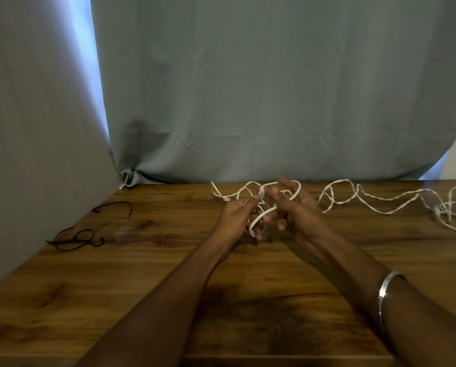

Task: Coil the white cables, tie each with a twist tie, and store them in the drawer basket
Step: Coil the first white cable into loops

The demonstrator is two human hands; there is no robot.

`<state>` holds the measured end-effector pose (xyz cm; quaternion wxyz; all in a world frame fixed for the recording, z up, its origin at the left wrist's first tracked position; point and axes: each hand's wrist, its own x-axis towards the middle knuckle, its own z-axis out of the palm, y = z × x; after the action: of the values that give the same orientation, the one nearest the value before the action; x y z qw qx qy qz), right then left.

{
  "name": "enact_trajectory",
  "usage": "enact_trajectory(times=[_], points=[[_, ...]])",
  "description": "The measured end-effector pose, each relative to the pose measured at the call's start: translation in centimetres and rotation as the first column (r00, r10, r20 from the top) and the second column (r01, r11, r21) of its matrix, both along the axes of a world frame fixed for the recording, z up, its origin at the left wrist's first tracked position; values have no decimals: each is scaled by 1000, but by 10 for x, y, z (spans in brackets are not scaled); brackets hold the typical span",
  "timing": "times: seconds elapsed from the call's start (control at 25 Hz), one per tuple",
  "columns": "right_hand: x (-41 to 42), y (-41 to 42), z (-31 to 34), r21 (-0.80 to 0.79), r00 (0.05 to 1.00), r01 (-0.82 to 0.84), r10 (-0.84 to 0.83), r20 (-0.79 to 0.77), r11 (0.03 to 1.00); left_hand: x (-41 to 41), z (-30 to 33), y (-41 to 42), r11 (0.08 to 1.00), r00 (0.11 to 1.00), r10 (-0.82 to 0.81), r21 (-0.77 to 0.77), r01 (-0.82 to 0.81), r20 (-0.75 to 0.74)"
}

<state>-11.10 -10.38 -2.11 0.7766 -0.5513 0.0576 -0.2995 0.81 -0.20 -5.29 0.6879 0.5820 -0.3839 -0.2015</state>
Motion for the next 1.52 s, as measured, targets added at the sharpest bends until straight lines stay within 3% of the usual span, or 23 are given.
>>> enact_trajectory(times=[0.08, 0.2, 0.32, 0.4, 0.44, 0.52, 0.6, 0.64, 0.72, 0.84, 1.04, 1.16, 1.36, 1.44, 1.52], points=[[-3, 4, 0, -322, 980, 138, -176, -95, 937, -1, 2, 1, 1000, 999, 13, -12, -14, -50], [-6, -1, -3, -646, 831, 419, -556, -11, 638, 1, 7, 0, 994, 969, 71, -64, -89, -235], [-7, -12, -6, -701, 685, 614, -685, 246, 363, 6, 13, 5, 982, 906, 39, -149, -112, -422], [-6, -17, -5, -713, 673, 649, -638, 374, 266, 7, 15, 8, 985, 894, 10, -151, -86, -447], [-3, -19, -6, -743, 734, 604, -565, 378, 288, 6, 15, 9, 989, 907, 0, -131, -61, -421], [1, -18, -9, -837, 908, 327, -390, 151, 438, 2, 13, 8, 997, 944, -13, -78, -14, -331], [3, -13, -15, -856, 966, 16, -228, -120, 517, 0, 11, 7, 999, 967, -10, -32, 1, -255], [4, -12, -17, -837, 968, -48, -182, -174, 545, 0, 11, 8, 1000, 975, -7, -16, 4, -223], [2, -12, -17, -800, 975, -29, -159, -154, 599, -1, 10, 10, 1000, 984, -17, 3, 18, -179], [0, -12, -16, -803, 975, 11, -184, -124, 596, -3, 8, 10, 997, 987, -51, 56, 60, -153], [7, -7, -17, -677, 957, 136, -272, -98, 723, -1, 8, 7, 986, 958, -158, 19, 167, -239], [9, -9, -14, -581, 964, 100, -223, -145, 808, 0, 11, 9, 969, 916, -213, 44, 242, -340], [2, -6, -7, -548, 967, -135, -12, -256, 825, -5, 13, 16, 941, 899, -266, 106, 320, -349], [-3, -8, -7, -546, 966, -184, 47, -256, 817, -3, 10, 12, 966, 882, -214, 45, 256, -419], [-8, -11, -7, -652, 976, -117, -34, -214, 749, 3, 8, 7, 990, 848, -133, -34, 135, -512]])
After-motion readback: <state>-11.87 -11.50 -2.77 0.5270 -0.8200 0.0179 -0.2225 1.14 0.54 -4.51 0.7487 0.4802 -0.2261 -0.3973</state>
